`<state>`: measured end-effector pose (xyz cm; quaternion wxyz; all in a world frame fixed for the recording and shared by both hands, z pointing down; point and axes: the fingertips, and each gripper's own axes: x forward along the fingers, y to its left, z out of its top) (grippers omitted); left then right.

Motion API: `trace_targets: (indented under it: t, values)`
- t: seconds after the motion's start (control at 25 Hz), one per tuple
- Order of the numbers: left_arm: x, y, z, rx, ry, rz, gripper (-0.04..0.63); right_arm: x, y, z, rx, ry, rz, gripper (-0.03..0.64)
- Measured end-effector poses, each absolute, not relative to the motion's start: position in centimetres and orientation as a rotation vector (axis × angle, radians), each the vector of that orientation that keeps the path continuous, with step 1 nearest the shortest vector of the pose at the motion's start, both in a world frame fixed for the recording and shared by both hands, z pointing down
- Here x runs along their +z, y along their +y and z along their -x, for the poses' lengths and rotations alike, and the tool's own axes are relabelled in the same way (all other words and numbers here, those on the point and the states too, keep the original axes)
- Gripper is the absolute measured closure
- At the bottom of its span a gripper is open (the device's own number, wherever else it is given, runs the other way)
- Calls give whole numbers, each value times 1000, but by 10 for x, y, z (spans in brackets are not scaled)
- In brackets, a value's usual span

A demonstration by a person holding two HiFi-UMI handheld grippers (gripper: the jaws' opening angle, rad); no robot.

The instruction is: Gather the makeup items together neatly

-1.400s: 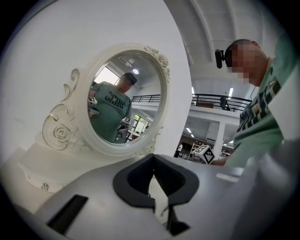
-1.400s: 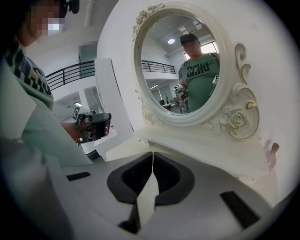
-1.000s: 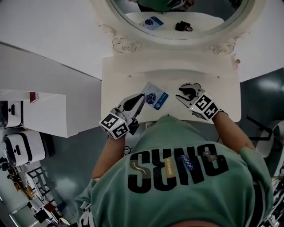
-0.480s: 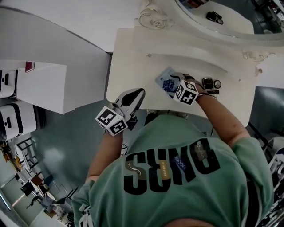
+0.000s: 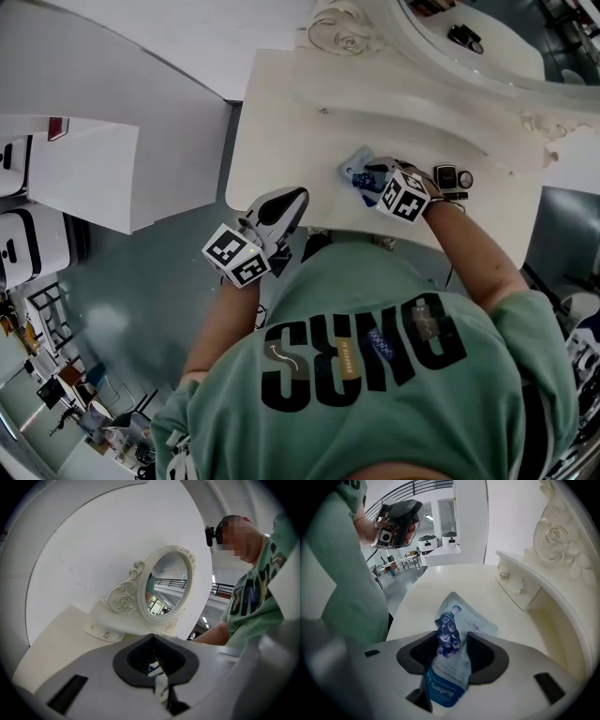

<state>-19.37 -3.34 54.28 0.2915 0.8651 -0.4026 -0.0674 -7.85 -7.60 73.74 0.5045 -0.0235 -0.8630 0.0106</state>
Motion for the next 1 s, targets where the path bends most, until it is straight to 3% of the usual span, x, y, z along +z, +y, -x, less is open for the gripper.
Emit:
trace_targets:
  t: [0.12, 0.28, 0.68, 0.92, 1.0]
  values:
    - [539, -36, 188, -181, -1061, -2305, 586, 737, -69, 75, 12, -2094, 27, 525]
    - [534, -37, 179, -190, -1046, -2306, 586, 726, -69, 71, 80, -2120, -49, 584]
    - [513, -54, 158, -189, -1013, -2360, 586, 584, -217, 4, 236, -2289, -746, 589]
    - [513, -61, 154, -181, -1008, -2353, 586, 606, -288, -27, 277, -2080, -950, 577]
    - [516, -61, 156, -178, -1012, -2344, 586, 620, -298, -26, 369, -2055, -972, 516]
